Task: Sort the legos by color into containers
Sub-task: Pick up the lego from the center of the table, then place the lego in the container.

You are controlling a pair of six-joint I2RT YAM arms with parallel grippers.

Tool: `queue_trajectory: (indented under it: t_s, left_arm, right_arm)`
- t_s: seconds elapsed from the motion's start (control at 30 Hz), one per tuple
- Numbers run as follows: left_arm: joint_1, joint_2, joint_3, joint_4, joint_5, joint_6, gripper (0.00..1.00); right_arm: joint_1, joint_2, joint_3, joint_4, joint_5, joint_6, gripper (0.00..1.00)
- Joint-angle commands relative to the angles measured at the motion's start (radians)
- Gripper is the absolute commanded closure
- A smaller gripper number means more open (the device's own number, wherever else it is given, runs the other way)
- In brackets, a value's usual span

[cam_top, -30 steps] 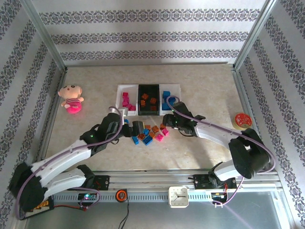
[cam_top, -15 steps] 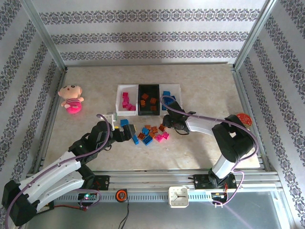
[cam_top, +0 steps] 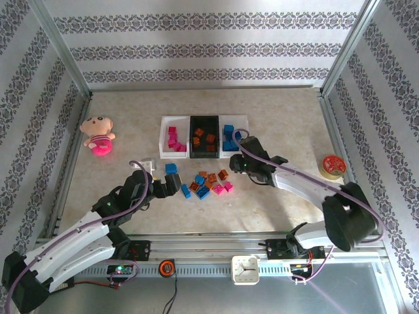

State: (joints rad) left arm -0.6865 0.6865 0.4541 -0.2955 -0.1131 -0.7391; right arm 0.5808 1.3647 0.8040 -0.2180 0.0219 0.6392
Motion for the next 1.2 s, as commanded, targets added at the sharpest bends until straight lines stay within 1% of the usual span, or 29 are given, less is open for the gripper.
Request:
queue_trajectory:
  t_s: [0.0,0.07,0.23,0.4,0.57,0.63,0.77,0.83,0.93,1.07,1.17]
  left_arm:
    - [-0.005,-0.042,-0.015,-0.087,-0.066,-0.017,0.0]
    - [-0.005,-0.066,-0.021,-0.116,-0.086,-0.026,0.01]
    - [-0.005,-0.109,-0.034,-0.148,-0.08,-0.036,0.0]
    - [-0.005,-0.135,-0.038,-0.187,-0.07,-0.039,0.0]
    - [-0.004,-0.157,-0.051,-0.192,-0.059,-0.043,0.0]
    - [-0.004,-0.158,-0.052,-0.195,-0.053,-0.043,0.0]
    - [-0.004,-0.159,-0.054,-0.203,-0.05,-0.043,0.0]
    - [-0.005,-0.157,-0.054,-0.203,-0.047,-0.042,0.0]
    - [-0.004,-0.157,-0.054,-0.194,-0.042,-0.037,0.0]
    - [-0.004,-0.143,-0.051,-0.17,-0.036,-0.026,0.0]
    - [-0.004,-0.099,-0.035,-0.148,-0.036,-0.005,0.0]
  right_arm:
    - [0.056,0.012,0.107,-0.038,-0.088,-0.08,0.78]
    - [0.1,0.078,0.2,-0.032,-0.106,-0.1,0.78]
    - [0.17,0.342,0.483,-0.006,-0.134,-0.127,0.78]
    - [0.179,0.607,0.777,-0.033,-0.116,-0.12,0.78]
    - [0.173,0.797,0.999,-0.099,-0.077,-0.097,0.75]
    - [0.172,0.851,1.073,-0.13,-0.065,-0.089,0.7]
    - [0.166,0.913,1.175,-0.175,-0.058,-0.079,0.46]
    - [0.162,0.905,1.186,-0.185,-0.059,-0.08,0.41]
    - [0.162,0.828,1.115,-0.159,-0.054,-0.084,0.38]
    - [0.16,0.66,0.911,-0.098,-0.06,-0.087,0.36]
    - [0.159,0.525,0.739,-0.072,-0.063,-0.09,0.35]
